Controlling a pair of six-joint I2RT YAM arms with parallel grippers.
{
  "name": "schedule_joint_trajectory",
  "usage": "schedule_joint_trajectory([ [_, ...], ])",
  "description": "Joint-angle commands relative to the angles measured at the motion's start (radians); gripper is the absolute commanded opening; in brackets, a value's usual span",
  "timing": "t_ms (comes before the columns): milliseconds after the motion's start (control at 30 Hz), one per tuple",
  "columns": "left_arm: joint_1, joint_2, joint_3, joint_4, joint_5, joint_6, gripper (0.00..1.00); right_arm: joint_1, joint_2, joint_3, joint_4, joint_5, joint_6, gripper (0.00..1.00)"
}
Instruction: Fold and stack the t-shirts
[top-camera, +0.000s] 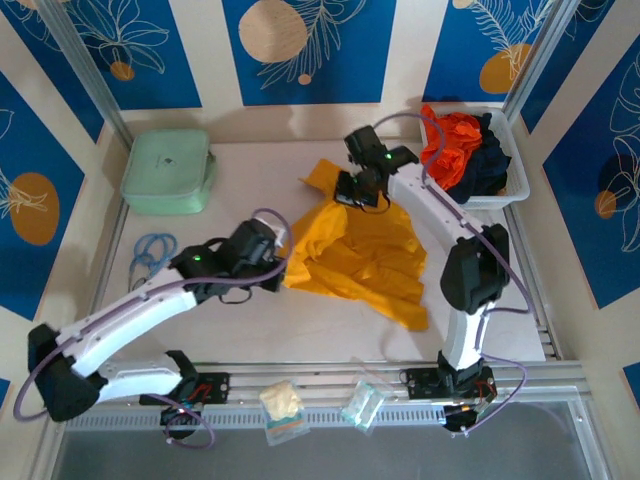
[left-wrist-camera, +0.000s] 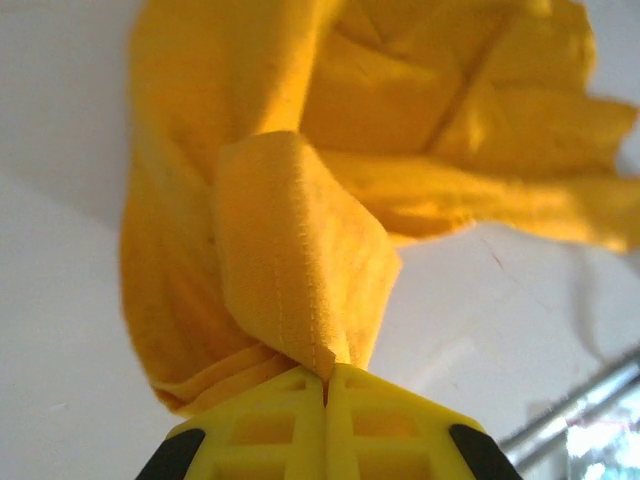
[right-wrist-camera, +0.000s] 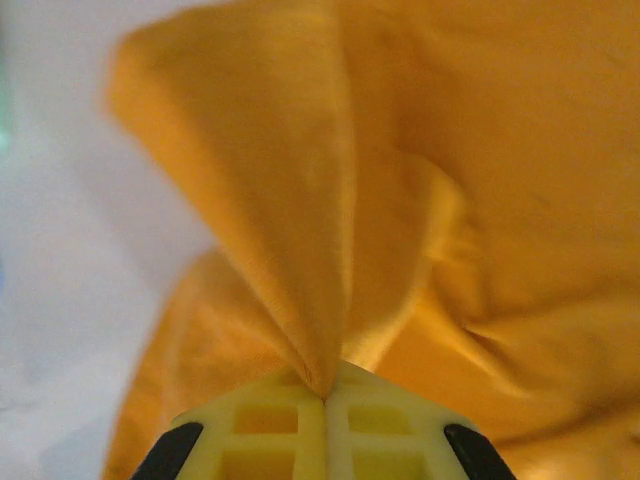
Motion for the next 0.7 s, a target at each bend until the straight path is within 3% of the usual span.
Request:
schedule_joint_trajectory([
  [0, -0.118, 0.110, 0.032, 0.059, 0.058, 0.032, 0.00, -0.045, -0.070, -0.203, 0.018, 0.084, -0.010, 0.00],
  [167, -0.278, 0.308, 0.068, 0.054, 0.026, 0.019, 0.00, -0.106, -0.167, -0.474, 0.043, 0.158, 0.016, 0.00],
  [200, -0.288, 0.327, 0.073, 0.046, 0.008, 0.005, 0.07, -0.116, -0.175, -0.503, 0.050, 0.157, 0.015, 0.03],
  [300, -0.293, 0.331, 0.078, 0.015, -0.057, -0.029, 0.44, -0.135, -0.204, -0.561, 0.067, 0.145, 0.008, 0.29],
  [367, -0.288, 0.295, 0.103, -0.032, -0.137, -0.039, 0.74, -0.137, -0.224, -0.565, 0.069, 0.141, 0.000, 0.43],
  [433, -0.263, 0.255, 0.138, -0.092, -0.192, -0.048, 0.88, -0.139, -0.235, -0.547, 0.059, 0.134, -0.010, 0.48],
  [567, -0.125, 0.185, 0.184, -0.175, -0.177, -0.090, 0.92, -0.139, -0.261, -0.502, 0.028, 0.131, -0.027, 0.49],
  [667, 0.043, 0.171, 0.150, -0.148, -0.058, -0.111, 0.86, -0.142, -0.291, -0.497, 0.021, 0.109, -0.030, 0.44],
])
